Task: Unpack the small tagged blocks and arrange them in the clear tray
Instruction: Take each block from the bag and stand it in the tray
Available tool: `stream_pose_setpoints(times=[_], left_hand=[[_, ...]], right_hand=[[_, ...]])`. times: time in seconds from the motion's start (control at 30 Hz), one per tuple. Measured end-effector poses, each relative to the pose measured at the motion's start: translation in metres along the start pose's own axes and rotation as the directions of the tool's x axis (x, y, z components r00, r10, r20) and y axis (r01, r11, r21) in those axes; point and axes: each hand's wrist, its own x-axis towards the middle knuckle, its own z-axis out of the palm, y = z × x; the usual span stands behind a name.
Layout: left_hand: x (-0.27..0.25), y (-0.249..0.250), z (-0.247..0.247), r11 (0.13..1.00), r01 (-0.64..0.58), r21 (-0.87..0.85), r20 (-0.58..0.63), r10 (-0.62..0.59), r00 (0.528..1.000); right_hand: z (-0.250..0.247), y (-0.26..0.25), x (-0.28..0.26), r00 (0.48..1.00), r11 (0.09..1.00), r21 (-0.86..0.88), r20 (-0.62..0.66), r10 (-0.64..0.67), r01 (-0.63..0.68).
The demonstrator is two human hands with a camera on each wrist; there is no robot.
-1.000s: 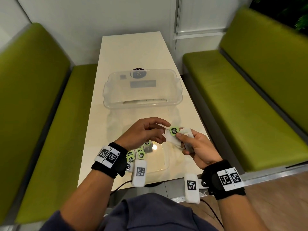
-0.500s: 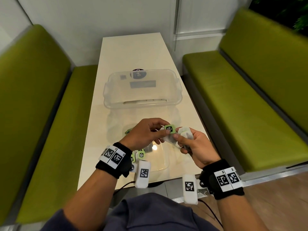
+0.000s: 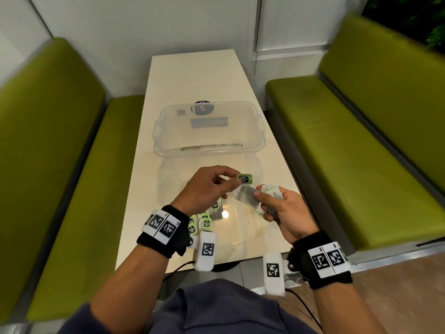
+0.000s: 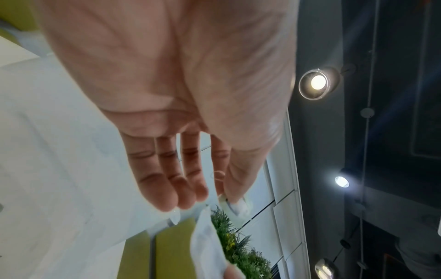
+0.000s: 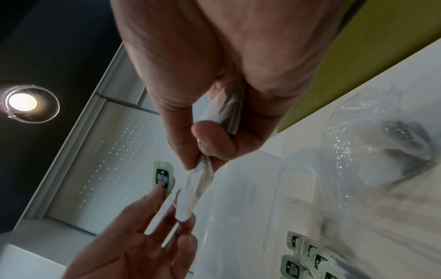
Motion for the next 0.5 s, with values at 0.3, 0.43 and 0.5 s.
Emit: stream_pose_setpoints(times=[0.3, 0.43, 0.5], left_hand=[[-0.0004, 0.0039, -0.0029, 0.937, 0.008, -0.349, -0.073, -0.036, 0.997], [-0.0022, 0.0041, -0.0015, 0.896, 0.051, -0.441, -0.033, -0.072, 0.997], [-0.0033, 0.0035, 0.0001, 0.892, 0.059, -0.448, 0.003, -0.064, 0.998]], right_hand=[[-0.0007, -0.0019, -0.001, 1.0, 0.999, 0.038, -0.02, -0.013, 0.014], [0.0001, -0.0027, -0.0005, 0.999, 0.997, 0.077, -0.045, -0.017, 0.02], [0.0009, -0.0045, -0.0002, 0.998, 0.995, 0.09, -0.062, -0.027, 0.033]])
